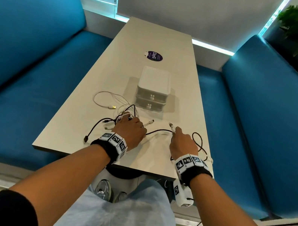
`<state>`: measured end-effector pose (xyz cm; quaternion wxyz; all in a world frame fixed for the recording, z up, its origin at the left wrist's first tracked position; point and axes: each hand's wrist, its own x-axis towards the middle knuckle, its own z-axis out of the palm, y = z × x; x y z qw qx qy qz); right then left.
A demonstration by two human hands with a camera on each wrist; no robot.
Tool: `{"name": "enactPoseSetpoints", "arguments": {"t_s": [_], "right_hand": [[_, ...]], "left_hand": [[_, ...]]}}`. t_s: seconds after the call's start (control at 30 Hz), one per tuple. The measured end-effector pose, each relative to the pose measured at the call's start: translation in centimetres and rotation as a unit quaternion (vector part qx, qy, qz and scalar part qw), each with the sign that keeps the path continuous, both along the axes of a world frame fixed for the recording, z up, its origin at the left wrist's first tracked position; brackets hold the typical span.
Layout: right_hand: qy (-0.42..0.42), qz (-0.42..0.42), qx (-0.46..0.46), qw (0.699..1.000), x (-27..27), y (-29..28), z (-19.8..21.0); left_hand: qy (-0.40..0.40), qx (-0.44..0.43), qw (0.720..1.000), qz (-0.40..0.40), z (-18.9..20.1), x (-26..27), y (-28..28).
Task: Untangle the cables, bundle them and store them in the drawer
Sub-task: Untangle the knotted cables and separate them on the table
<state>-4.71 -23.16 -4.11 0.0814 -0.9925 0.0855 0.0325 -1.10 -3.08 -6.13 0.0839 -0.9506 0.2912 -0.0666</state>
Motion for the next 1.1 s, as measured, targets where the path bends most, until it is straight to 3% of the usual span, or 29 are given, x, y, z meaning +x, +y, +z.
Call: {"name": "enactPoseSetpoints", "arguments": {"t_s": [0.27, 0.57, 0.83, 1.1], "right_hand": [[0.005, 0.147, 0.114, 0.983, 0.0, 3.6, -1.3], [0.077, 0.125, 0.130, 0.981, 0.3, 4.1, -1.5], [0.091, 0.152, 0.010, 0.984, 0.3, 2.4, -0.5], [0.100, 0.106, -0.077, 0.986, 0.5, -1.0, 0.6]], "left_hand": [[0.021, 0.004, 1.000, -0.008, 0.1, -0.6, -0.4], [0.033, -0.016, 0.999, -0.005, -0.5, -0.4, -0.1], [0.003, -0.020, 0.999, -0.029, -1.1, -0.1, 0.0], [-0.003, 0.019, 1.000, -0.024, -0.6, -0.3, 0.7]]}}
